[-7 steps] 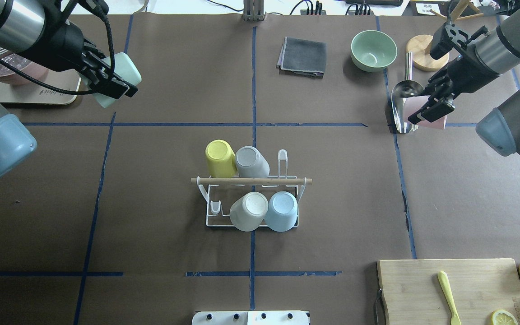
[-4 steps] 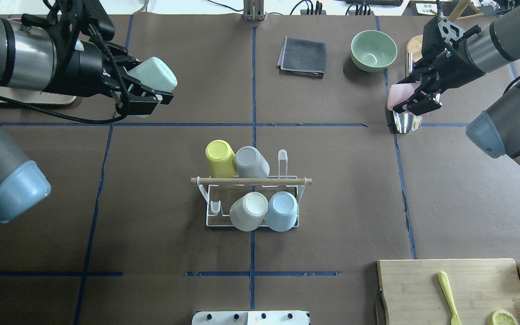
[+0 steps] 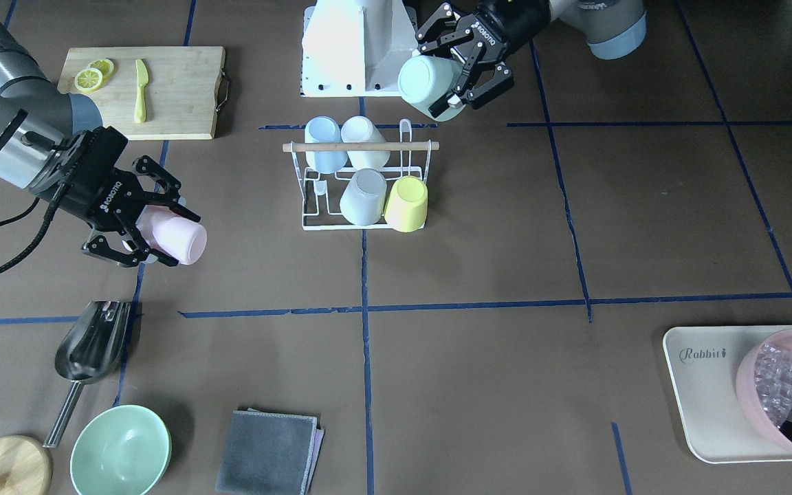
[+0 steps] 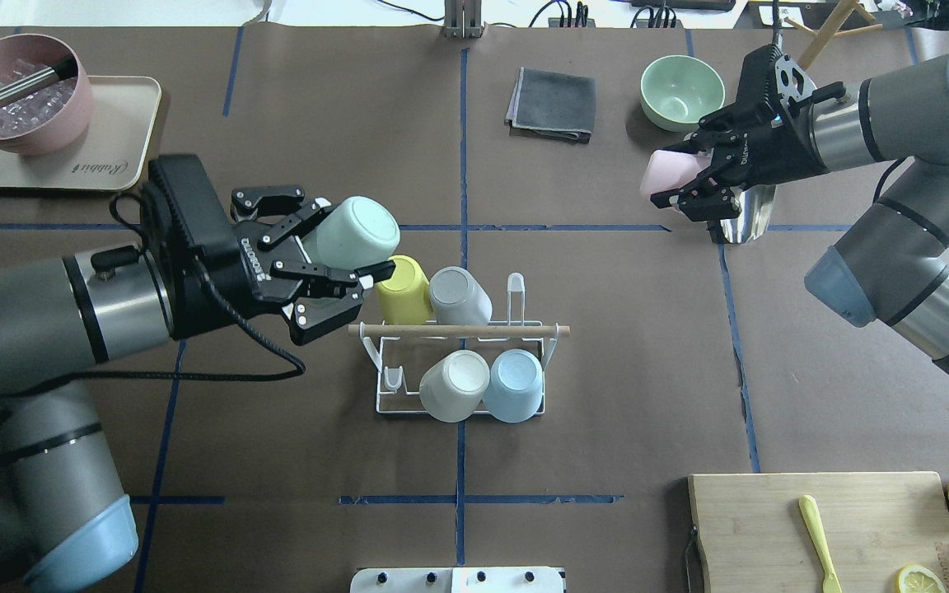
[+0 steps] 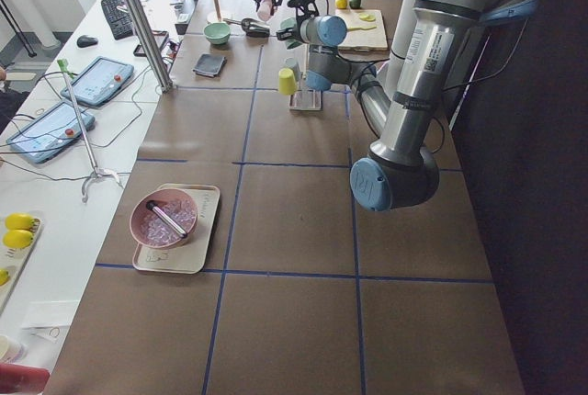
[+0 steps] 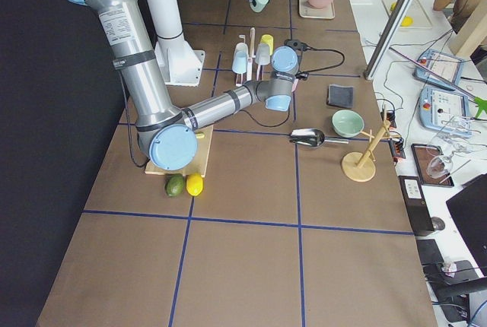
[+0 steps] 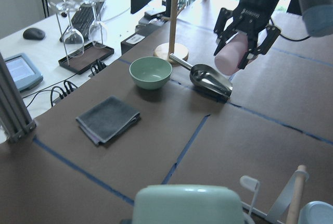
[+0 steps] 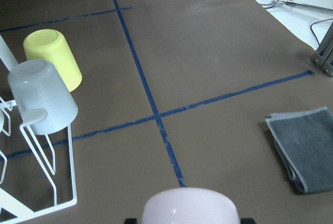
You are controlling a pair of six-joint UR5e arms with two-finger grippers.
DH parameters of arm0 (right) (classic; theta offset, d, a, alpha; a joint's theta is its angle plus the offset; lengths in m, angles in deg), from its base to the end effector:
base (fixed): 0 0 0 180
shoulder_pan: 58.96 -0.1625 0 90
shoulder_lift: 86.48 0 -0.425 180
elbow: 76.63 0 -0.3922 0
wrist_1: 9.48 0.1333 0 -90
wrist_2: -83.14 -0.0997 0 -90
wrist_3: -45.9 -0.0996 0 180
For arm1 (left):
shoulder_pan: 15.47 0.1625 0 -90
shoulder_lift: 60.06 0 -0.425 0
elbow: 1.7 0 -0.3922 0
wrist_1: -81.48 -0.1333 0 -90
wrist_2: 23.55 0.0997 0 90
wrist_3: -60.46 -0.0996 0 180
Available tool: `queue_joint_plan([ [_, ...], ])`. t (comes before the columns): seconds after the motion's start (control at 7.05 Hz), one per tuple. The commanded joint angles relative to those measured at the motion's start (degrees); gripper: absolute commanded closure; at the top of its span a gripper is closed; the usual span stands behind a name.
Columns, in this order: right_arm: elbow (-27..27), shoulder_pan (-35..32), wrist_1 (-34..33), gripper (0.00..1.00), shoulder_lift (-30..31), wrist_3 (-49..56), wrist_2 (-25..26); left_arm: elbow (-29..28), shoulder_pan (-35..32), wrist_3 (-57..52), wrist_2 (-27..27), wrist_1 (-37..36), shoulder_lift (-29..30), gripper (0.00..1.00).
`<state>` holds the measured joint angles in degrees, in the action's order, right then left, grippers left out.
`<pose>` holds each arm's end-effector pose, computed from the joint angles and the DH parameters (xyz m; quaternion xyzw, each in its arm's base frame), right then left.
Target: Place cup on cup holder
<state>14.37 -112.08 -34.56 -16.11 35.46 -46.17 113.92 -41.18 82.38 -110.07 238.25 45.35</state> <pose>-0.3006 -0.5176 0.3312 0.4867 -0.4828 -0.3805 0.6207 0.3657 -0.3307 0.1894 0.6019 0.5388 0.1900 0.5580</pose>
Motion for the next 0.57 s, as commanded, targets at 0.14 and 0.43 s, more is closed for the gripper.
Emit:
queue_joint_plan([
  [0.14, 0.0, 7.7, 14.9, 1.00, -2.8, -11.2, 10.5, -9.5, 7.5, -0.5, 9.7, 22.6, -2.8, 0.95],
  [0.43, 0.0, 9.8, 20.3, 1.00, -5.5, -16.8, 17.0, -12.5, 9.5, -0.5, 11.5, 26.3, -1.2, 0.95],
])
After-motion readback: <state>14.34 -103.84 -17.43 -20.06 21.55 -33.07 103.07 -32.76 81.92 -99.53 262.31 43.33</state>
